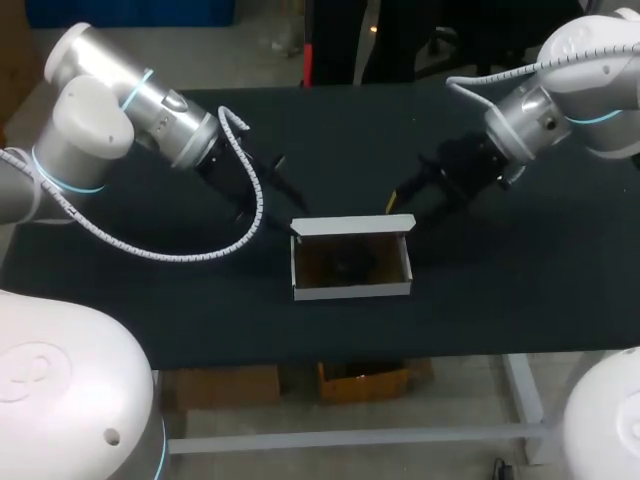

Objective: Assemble the packaging by folding the flat box into shape, placing the metal phone stand inside, and closing the box properly

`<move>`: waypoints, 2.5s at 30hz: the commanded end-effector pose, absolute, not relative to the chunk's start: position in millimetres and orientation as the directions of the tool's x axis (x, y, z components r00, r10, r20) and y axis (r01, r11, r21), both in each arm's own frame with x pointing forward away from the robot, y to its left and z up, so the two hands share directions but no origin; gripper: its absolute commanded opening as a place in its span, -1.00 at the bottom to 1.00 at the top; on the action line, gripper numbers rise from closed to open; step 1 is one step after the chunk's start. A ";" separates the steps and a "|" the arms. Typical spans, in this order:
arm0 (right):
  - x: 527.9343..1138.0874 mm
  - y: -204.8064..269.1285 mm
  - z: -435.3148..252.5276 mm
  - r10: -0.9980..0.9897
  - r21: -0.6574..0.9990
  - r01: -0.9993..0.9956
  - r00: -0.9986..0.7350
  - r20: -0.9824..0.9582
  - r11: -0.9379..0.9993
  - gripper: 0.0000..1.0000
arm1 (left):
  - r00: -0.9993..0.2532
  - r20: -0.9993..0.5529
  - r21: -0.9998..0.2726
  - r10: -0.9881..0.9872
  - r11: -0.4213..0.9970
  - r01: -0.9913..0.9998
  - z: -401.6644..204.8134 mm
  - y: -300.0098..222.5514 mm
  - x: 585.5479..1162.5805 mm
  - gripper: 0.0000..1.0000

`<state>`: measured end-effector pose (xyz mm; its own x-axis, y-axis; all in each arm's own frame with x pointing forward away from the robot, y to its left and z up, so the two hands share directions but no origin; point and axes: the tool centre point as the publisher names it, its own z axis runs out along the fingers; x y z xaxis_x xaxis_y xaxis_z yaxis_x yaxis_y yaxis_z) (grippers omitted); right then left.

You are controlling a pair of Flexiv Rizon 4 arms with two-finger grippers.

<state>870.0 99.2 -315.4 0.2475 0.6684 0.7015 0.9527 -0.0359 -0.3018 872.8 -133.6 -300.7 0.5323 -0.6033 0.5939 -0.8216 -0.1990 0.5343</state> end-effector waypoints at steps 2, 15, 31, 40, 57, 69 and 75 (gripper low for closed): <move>868.9 104.2 -316.0 0.673 -0.306 0.952 0.247 0.697 -0.033 -0.03 | 0.534 0.597 0.537 -0.599 -0.197 -0.820 -303.5 -136.6 872.2 -0.16; 861.7 104.4 -328.0 0.677 -0.318 0.947 0.253 0.691 -0.030 -0.04 | 0.535 0.598 0.542 -0.596 -0.190 -0.818 -314.4 -135.9 865.3 -0.18; 854.2 100.7 -334.5 0.680 -0.320 0.947 0.254 0.687 -0.031 -0.04 | 0.532 0.600 0.530 -0.598 -0.202 -0.824 -320.0 -125.0 857.6 -0.15; 851.1 98.9 -338.4 0.682 -0.322 0.946 0.255 0.685 -0.031 0.00 | 0.511 0.603 0.505 -0.612 -0.203 -0.839 -321.1 -123.2 855.5 -0.08; 850.3 99.1 -341.7 0.682 -0.318 0.948 0.246 0.689 -0.020 0.18 | 0.453 0.610 0.434 -0.650 -0.204 -0.877 -325.3 -121.4 851.4 0.11; 850.0 101.2 -345.3 0.686 -0.320 0.947 0.243 0.686 -0.016 0.15 | 0.429 0.615 0.406 -0.662 -0.201 -0.891 -323.0 -118.8 850.6 0.32; 850.0 102.1 -347.6 0.688 -0.323 0.946 0.243 0.684 -0.013 0.17 | 0.411 0.615 0.376 -0.673 -0.208 -0.903 -316.0 -115.0 849.6 0.39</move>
